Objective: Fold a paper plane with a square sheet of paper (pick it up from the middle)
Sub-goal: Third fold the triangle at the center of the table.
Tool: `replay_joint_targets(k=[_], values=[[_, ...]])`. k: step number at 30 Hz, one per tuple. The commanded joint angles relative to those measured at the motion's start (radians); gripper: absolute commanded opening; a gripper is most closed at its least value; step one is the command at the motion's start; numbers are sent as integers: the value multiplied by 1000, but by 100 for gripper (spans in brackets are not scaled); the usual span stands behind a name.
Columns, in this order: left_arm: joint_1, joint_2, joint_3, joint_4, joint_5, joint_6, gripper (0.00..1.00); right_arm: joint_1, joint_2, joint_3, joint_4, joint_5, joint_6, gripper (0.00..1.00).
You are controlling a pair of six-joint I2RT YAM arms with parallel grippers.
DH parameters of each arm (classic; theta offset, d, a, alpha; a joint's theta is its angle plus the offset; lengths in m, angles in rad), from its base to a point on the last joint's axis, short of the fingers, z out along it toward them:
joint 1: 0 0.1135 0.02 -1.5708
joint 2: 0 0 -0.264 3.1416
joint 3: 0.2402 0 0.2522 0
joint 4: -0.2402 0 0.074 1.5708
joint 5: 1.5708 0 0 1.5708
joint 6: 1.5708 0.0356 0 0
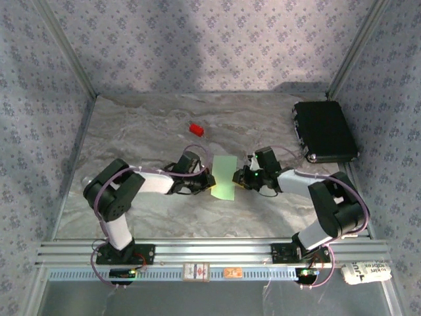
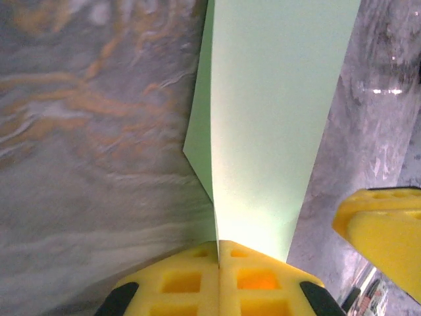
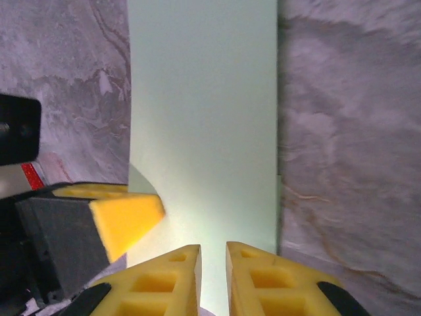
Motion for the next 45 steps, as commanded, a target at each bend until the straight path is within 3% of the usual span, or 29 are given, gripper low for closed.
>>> replay_joint_targets(k=[1,6,11,18,29,38,45], values=[[-16,-49,-16,84,-89,-62,4,36,21,11,82,59,96,18],[-23,-50,-30,105,-98,-81,6,75,99,19,166,36,139,17],[-24,-54,-21,94,-93,-67,12,81,136,6,128,60,108,15],[-2,-25,29,64,-22,-15,24,16,140,-22,72,-14,0,13],[42,53,99,93,107,-5,28,-47,140,-15,39,-104,-85,13],[69,1,89,-51,44,61,34,-57,142,-11,24,-132,-125,14],[91,58,172,-145,105,115,38,-70,158,8,2,-158,-155,14]])
